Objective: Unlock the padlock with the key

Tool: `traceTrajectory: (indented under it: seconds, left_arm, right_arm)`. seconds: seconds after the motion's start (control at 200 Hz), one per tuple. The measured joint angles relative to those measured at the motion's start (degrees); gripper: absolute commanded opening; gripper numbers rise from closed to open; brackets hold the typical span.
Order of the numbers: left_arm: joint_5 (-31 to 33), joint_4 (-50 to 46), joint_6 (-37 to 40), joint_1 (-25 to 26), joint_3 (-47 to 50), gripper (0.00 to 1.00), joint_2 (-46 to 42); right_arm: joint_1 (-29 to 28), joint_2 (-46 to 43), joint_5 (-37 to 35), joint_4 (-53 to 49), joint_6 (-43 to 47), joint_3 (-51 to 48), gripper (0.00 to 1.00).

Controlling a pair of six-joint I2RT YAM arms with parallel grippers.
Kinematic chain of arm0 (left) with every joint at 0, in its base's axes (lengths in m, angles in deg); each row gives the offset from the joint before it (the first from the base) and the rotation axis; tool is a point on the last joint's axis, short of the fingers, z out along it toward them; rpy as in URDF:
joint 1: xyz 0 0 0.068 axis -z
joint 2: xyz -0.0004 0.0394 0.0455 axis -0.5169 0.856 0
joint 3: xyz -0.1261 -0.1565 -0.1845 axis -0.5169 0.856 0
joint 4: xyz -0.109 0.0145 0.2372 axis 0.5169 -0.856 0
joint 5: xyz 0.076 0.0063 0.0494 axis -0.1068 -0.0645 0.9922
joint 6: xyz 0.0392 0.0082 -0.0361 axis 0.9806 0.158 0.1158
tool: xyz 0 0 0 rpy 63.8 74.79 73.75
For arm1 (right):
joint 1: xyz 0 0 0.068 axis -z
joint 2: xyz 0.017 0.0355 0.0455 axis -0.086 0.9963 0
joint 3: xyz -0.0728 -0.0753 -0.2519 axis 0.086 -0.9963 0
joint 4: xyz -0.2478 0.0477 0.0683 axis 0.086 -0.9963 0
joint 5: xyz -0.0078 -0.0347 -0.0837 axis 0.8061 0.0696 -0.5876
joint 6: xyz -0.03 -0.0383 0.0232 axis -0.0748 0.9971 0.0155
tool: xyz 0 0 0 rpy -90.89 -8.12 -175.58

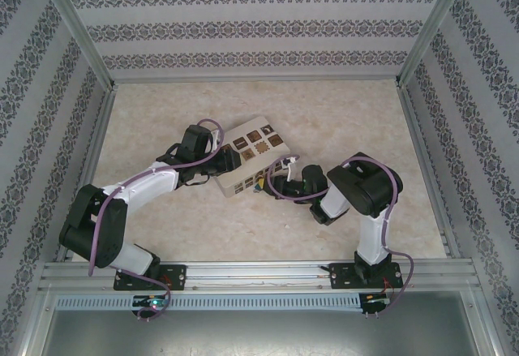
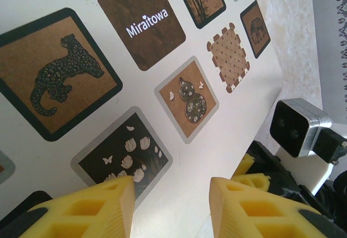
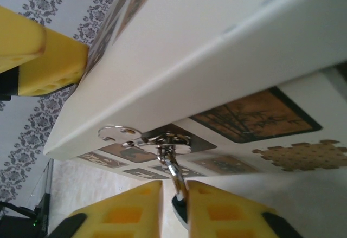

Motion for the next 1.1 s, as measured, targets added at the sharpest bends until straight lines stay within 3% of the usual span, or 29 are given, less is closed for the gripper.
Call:
traceTrajectory:
  seconds: [0.225, 1.099]
  left_arm:
    - [0.00, 1.29, 0.00, 0.00, 0.98, 0.41, -0.46]
    - [0.26, 7.30, -0.90, 0.00, 4.87, 0.41, -2.10]
  right_arm:
    - [0.48, -0.74, 0.00, -0.22, -0.28, -0.50, 0.00]
    - [0.44, -4.79, -6.34, -1.90, -8.20, -1.44, 0.00]
